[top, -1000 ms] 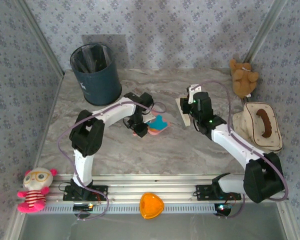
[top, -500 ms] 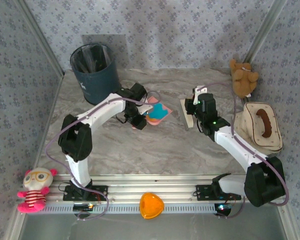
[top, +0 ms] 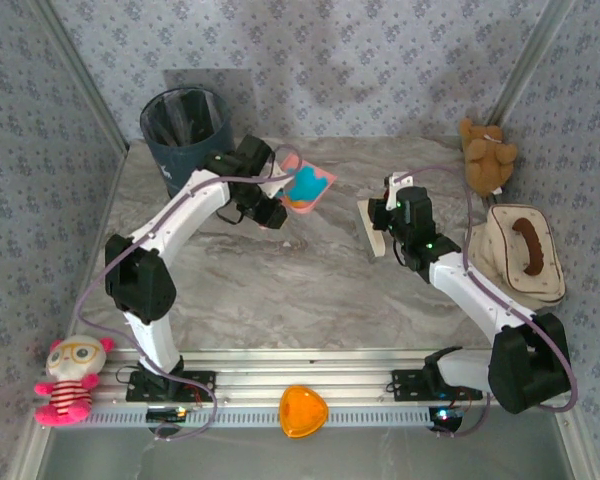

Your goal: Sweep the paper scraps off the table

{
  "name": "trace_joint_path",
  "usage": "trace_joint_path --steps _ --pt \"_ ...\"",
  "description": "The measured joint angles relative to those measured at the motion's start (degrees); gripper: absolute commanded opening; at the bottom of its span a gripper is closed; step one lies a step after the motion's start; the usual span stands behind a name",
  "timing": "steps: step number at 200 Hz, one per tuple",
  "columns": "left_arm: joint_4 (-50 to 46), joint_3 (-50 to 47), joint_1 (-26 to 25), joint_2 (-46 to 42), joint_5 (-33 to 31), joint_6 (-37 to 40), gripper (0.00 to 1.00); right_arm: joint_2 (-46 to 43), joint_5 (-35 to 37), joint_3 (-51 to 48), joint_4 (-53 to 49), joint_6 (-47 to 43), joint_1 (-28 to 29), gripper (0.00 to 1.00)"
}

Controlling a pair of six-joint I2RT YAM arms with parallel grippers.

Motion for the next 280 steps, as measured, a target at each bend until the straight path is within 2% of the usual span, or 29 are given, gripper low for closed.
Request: trace_joint_path --steps 79,154,229,280 --pt "-0.4 8.9 5.7 -0.3 5.3 -3.5 0.00 0.0 -1.4 0.0 -0.2 0.2 0.0 0.00" --pt "1.0 19.1 13.8 -0.3 11.7 -12.0 0.00 1.0 -1.9 0.0 -0.4 0.2 0.0 0.00" --pt "6.5 20.1 20.0 0.7 18.2 -23.1 0.00 1.3 -2.1 0.0 -0.8 0.2 0.0 0.00" --pt "16.3 15.4 24.2 0.6 22.9 -33.3 0.00 1.7 -2.3 0.0 -1.2 0.2 0.0 0.00"
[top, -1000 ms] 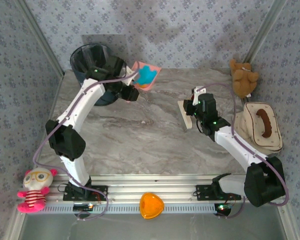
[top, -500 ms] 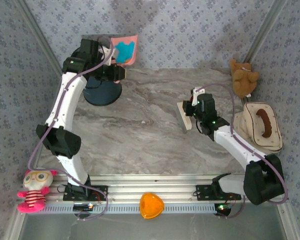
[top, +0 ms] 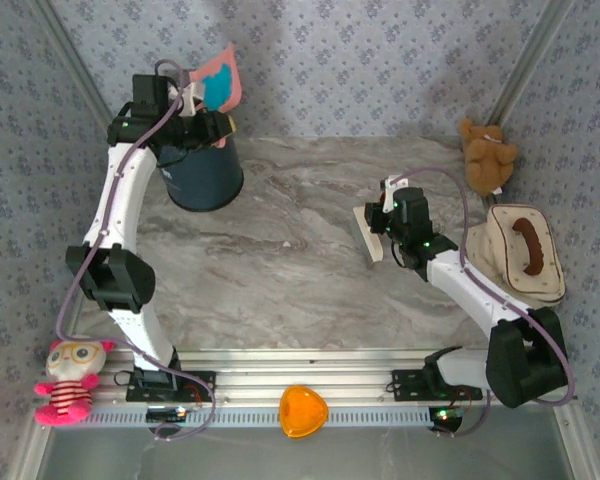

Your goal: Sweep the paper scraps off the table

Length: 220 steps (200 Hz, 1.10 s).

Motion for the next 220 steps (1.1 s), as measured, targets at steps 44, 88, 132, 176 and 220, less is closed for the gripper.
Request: trace_joint_path --steps 44,88,132,176,220 --pt "9.5 -7.8 2.8 -0.4 2.7 -9.2 0.00 0.1 -0.2 0.0 -0.3 0.0 0.0 0.00" --pt "17.9 -12.0 4.5 -0.7 5.1 -17.2 0.00 0.3 -0.5 0.0 -0.3 0.2 0.0 0.00" --pt "26.0 -15.0 5.2 -1.0 6.8 -24.5 0.00 0.8 -0.6 0.0 -0.3 0.4 0.1 0.00" --pt "33.8 -17.9 5.5 -1.0 8.0 -32.4 0.00 0.8 -0.6 0.0 -0.3 0.5 0.1 0.00" --pt "44.3 -21.9 5.6 -1.0 8.5 -41.9 0.00 1.1 -0.6 0.0 -0.3 0.5 0.1 0.00"
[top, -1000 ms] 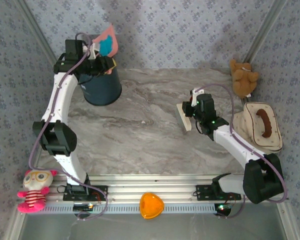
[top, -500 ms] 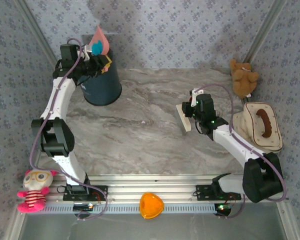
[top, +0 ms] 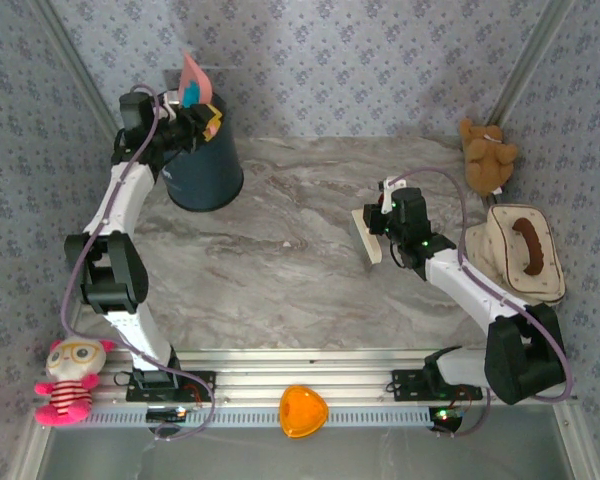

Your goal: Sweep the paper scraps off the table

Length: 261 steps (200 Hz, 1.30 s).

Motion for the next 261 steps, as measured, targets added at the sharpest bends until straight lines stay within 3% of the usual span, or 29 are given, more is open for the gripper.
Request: trace_joint_path --steps 113,261 --pt "18.4 -6.3 0.0 -0.2 0.1 -17.0 0.00 1.0 0.0 0.0 0.0 0.2 0.0 0.00" --pt "38.2 -11.6 0.0 -0.4 -4.9 -37.4 0.00 1.6 0.0 0.0 0.2 0.6 0.0 0.00"
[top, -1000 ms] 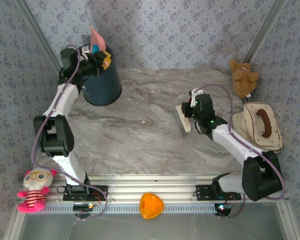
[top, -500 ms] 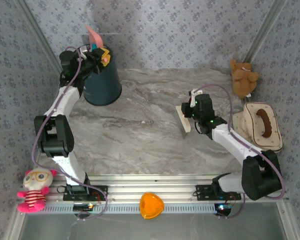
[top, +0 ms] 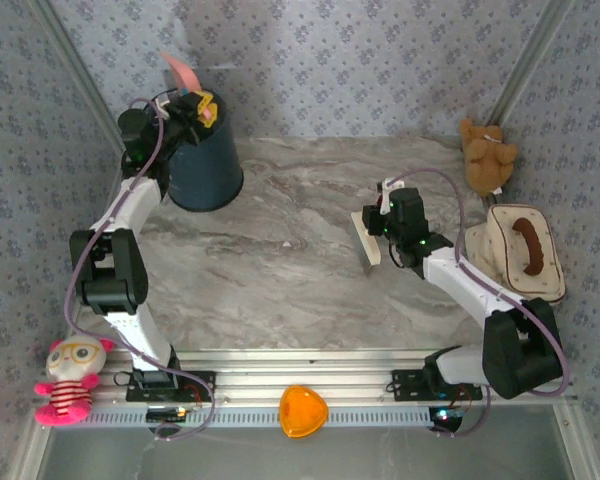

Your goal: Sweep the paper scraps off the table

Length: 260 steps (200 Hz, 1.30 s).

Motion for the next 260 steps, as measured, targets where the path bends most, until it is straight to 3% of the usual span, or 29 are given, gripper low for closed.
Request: trace_joint_path --steps 112,210,260 --pt "11.6 -2.4 -0.4 0.2 -4.0 -10.8 0.00 0.0 0.0 0.0 0.0 0.0 0.1 0.00" --pt "17.2 -6.5 -2.4 0.9 -9.8 -12.1 0.00 0.3 0.0 0.0 0.4 0.0 0.3 0.00" --pt "16.8 -6.5 -2.5 0.9 -9.0 -12.1 0.00 0.5 0.0 0.0 0.7 0.0 0.4 0.00"
